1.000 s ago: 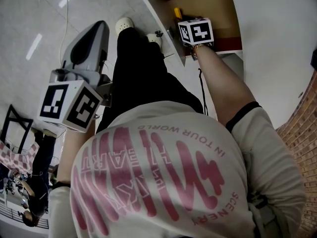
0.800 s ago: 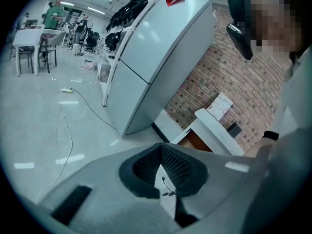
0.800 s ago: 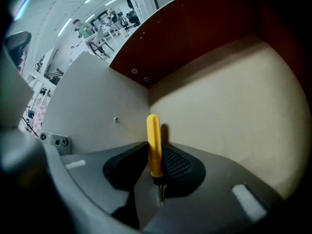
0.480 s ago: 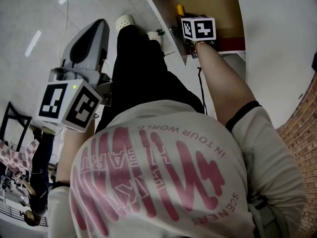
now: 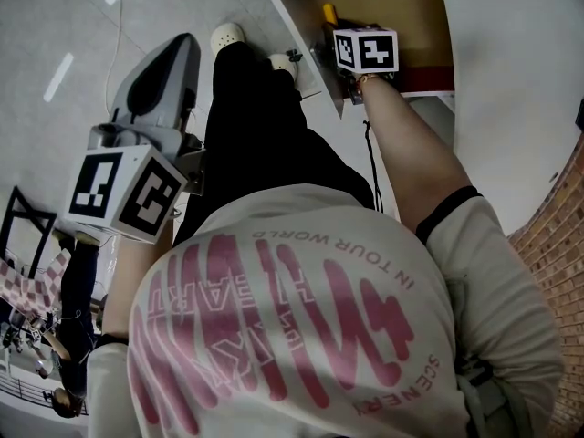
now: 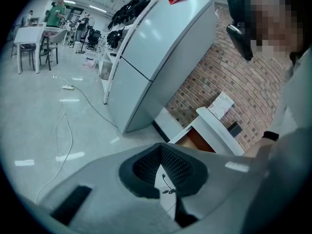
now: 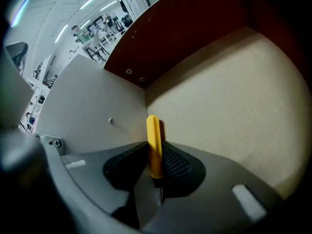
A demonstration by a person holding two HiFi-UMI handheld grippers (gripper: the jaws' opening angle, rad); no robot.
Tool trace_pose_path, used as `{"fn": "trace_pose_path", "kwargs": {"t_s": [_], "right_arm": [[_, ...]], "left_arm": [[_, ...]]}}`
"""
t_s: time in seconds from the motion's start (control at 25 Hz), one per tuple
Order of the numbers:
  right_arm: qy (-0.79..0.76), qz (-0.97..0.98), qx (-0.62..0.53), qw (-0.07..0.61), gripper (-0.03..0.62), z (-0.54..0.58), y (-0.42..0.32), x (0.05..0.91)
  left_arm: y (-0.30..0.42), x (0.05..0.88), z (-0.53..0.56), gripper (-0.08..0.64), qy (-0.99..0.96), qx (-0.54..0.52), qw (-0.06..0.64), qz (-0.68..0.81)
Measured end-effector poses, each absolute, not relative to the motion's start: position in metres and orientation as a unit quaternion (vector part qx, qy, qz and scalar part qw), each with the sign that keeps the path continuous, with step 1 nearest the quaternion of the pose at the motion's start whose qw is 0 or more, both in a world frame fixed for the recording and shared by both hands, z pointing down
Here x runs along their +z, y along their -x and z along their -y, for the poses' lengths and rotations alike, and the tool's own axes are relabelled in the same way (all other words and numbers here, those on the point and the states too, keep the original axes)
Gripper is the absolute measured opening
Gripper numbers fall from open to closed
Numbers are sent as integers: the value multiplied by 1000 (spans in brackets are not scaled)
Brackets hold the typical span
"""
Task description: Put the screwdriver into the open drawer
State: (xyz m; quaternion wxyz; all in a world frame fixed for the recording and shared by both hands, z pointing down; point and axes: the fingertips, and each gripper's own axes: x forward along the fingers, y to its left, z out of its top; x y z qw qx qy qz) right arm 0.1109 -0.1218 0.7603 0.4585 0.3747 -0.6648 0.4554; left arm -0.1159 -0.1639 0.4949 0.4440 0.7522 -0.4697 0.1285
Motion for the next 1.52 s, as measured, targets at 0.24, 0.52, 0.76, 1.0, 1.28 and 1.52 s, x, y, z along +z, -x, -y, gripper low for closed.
{"fn": "trace_pose_path", "kwargs": {"t_s": [0.24,0.52,0.76,1.0,1.28,1.52], "right_arm": [[-375,668,456,454,101,121,-110,761],[-378,669,456,448,101,120,-112,761],[-373,666,464,450,104,120,-112,762],[-374,662,467,451,104,121,-111,761],[-375,658,470,454,109,121,-111,761],[-377,652,481,450,114,120,-112,761]], "left_arm": [[114,496,162,2,-754,128,442,469],[108,496,160,2,-755,131,443,466],[106,494,161,2,-759,134,439,462],[109,494,164,2,-759,136,441,460],[107,494,161,2,-763,137,444,449],[110,493,163,2,-763,135,444,450]]}}
